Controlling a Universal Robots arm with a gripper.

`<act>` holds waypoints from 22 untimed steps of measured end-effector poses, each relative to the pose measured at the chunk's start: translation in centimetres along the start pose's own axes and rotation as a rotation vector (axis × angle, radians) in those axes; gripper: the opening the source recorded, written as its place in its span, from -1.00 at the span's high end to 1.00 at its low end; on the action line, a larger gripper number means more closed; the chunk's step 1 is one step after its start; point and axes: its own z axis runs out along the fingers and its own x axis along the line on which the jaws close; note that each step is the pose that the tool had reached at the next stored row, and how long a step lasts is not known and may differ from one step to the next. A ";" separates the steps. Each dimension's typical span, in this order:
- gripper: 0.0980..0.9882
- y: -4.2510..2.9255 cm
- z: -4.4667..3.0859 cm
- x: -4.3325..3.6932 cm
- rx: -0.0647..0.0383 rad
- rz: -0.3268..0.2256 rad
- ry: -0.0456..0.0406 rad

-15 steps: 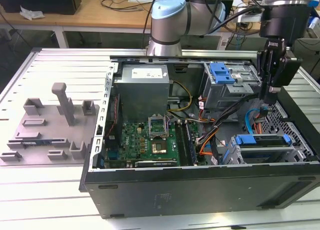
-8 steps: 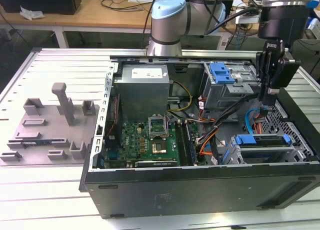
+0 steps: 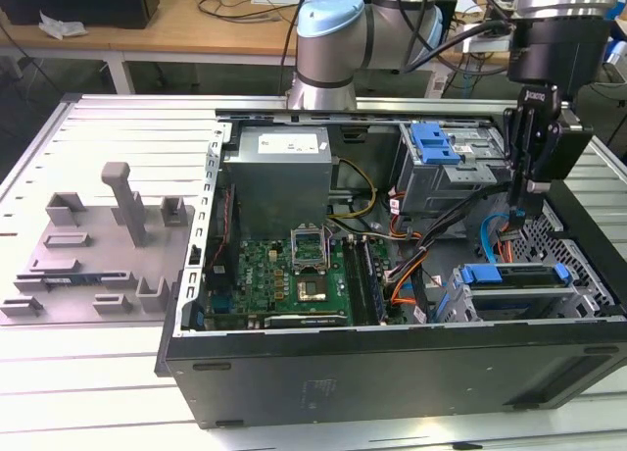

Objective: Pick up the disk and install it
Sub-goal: 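Insert the first disk wire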

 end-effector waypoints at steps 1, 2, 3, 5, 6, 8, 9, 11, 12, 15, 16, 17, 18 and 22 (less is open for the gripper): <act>0.50 0.00 0.04 -0.02 0.000 0.000 0.0000; 0.50 0.01 0.07 -0.03 0.000 0.000 0.0001; 0.50 0.01 0.14 -0.06 0.000 -0.001 0.0003; 0.50 0.03 0.26 -0.12 0.002 -0.005 0.0002; 0.50 0.03 0.31 -0.14 0.003 -0.007 0.0000; 0.50 0.05 0.42 -0.20 0.005 -0.011 -0.0002; 0.50 0.06 0.51 -0.24 0.007 -0.015 -0.0005; 0.50 0.07 0.62 -0.29 0.010 -0.021 -0.0009; 0.50 0.07 0.62 -0.29 0.010 -0.021 -0.0010; 0.50 0.07 0.62 -0.29 0.010 -0.021 -0.0009; 0.50 0.07 0.63 -0.30 0.010 -0.021 -0.0010; 0.52 0.07 0.63 -0.30 0.010 -0.021 -0.0009; 0.82 0.07 0.64 -0.30 0.010 -0.021 -0.0009; 0.85 0.07 0.64 -0.30 0.010 -0.021 -0.0009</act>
